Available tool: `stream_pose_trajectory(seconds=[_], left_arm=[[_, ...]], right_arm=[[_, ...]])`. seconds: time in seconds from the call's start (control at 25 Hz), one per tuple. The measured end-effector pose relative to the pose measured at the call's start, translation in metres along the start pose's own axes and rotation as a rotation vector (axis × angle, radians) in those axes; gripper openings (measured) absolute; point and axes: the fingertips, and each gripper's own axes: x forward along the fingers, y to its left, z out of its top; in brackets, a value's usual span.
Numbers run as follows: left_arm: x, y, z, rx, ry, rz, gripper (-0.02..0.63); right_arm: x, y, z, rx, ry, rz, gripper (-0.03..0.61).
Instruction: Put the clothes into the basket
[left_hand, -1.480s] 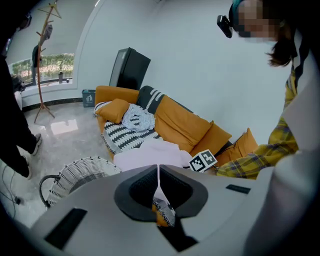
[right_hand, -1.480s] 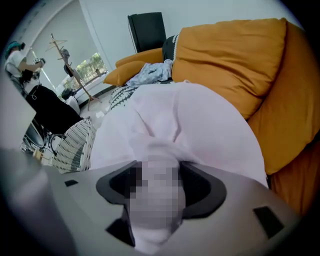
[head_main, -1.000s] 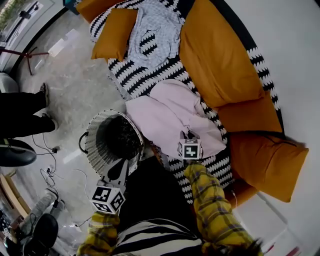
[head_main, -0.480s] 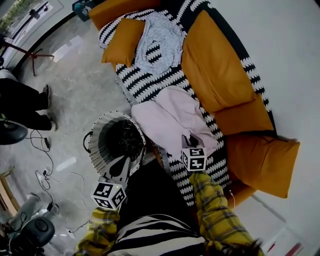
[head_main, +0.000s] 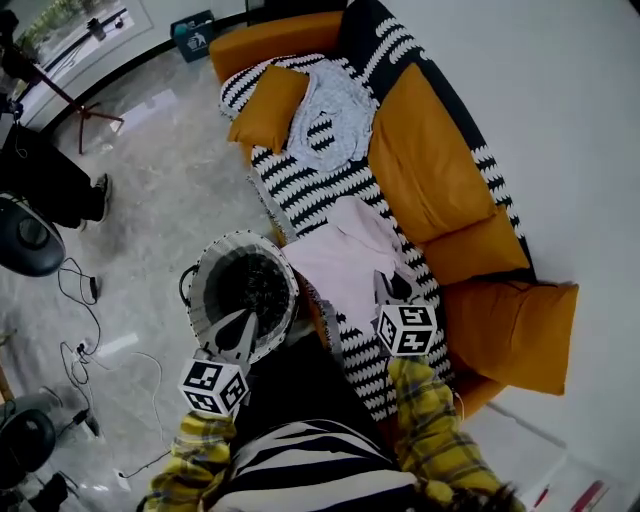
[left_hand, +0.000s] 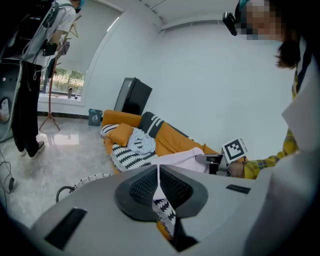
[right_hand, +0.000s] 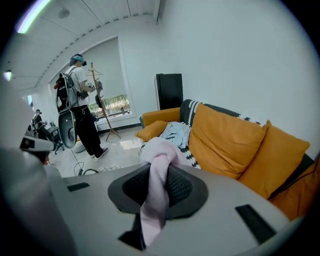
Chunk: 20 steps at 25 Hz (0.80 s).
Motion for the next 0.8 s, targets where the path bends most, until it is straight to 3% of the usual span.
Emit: stream_pose_trajectory(seconds=[0.4,0.8], left_arm=[[-0.037,0.009,0.037,0.019,-0.100,0.021,0.026],[-0.073,0.011,0.064,0.080,-0.176,0.058,0.026]], right_arm=[[-0.070,0.032,0.110,-0.044,-0.190,0.074,0.076],[-0.131,0.106,0.210,-0.163,-0.365,0.247,0.077]])
